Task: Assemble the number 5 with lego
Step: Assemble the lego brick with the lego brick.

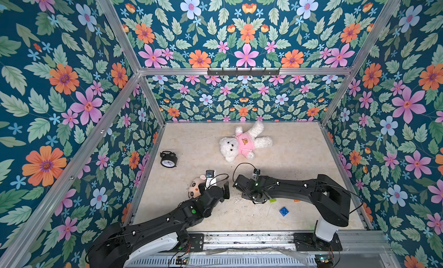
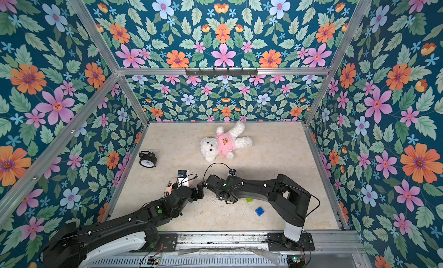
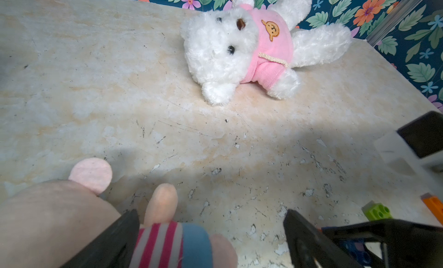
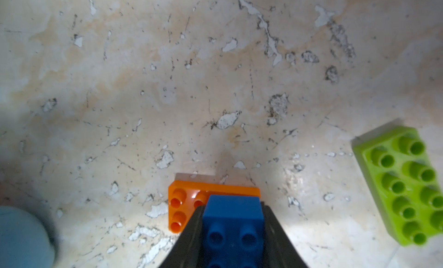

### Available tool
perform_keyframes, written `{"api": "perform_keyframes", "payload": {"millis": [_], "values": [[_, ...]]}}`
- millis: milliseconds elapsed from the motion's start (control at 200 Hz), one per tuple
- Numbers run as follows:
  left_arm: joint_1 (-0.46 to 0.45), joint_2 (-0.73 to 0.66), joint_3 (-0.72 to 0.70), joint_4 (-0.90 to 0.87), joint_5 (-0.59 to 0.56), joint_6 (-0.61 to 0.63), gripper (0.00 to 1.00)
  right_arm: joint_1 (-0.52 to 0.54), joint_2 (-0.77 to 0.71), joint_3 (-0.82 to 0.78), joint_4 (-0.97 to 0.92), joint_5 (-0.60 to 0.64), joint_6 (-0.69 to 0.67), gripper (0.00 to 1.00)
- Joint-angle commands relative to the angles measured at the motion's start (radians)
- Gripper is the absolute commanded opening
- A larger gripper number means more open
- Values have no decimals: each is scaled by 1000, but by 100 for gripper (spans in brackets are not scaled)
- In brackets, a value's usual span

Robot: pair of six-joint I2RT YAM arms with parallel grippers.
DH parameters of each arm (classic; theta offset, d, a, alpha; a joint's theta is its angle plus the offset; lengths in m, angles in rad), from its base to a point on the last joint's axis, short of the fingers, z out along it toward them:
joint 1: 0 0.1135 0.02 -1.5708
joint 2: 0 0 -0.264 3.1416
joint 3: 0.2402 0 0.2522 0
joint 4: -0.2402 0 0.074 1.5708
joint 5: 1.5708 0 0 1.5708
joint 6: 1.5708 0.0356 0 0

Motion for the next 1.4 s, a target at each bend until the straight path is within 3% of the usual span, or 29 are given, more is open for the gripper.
{"api": "perform_keyframes", "payload": {"millis": [0,600,925,1005,1225,1395], "values": [[0,-11,-7,6,-12,0,99,1,4,-1,-22,7,7,19],[0,15,7,10,7,11,99,-23,64,-54,45,-76,-36,24],[1,3,12,17,12,37,99,-30,30,62,-9,-35,-93,50],[0,5,16,18,16,40,99,-39,24,65,-10,-29,-96,52],[0,3,15,51,48,61,99,-45,-89,3,87,-57,-112,55],[0,96,70,106,200,129,98,-84,-237,-123,250,-132,-105,53]]}}
